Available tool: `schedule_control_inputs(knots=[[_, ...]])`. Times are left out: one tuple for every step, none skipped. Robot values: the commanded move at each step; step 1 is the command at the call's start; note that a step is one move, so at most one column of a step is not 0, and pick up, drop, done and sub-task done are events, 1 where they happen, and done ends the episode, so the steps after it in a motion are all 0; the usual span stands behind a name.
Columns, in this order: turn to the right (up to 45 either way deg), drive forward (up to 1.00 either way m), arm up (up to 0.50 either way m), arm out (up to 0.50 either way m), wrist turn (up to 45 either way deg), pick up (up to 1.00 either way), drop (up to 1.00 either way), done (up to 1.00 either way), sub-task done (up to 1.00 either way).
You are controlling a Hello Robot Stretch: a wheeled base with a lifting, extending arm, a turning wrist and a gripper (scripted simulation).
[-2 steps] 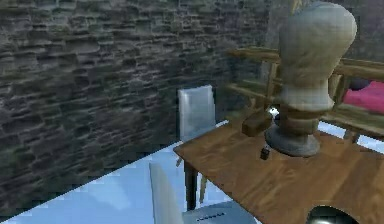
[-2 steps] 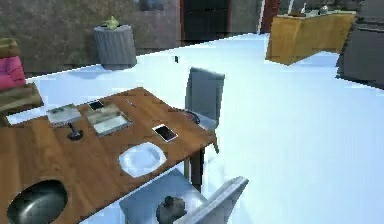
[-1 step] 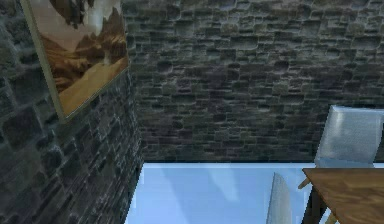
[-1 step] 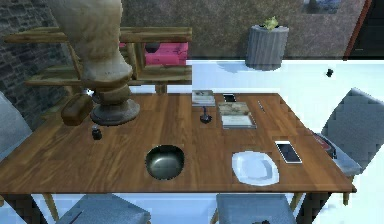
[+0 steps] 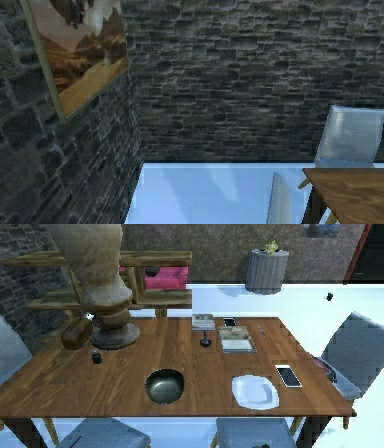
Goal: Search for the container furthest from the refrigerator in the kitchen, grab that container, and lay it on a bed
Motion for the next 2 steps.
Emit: schedule_control_inputs(knots=[[0.0, 0.00, 0.26, 0.00, 0.0, 0.00, 0.00, 0.00, 0.00], [0.0, 0.00, 0.00, 0.34, 0.0, 0.00, 0.00, 0.00, 0.00]])
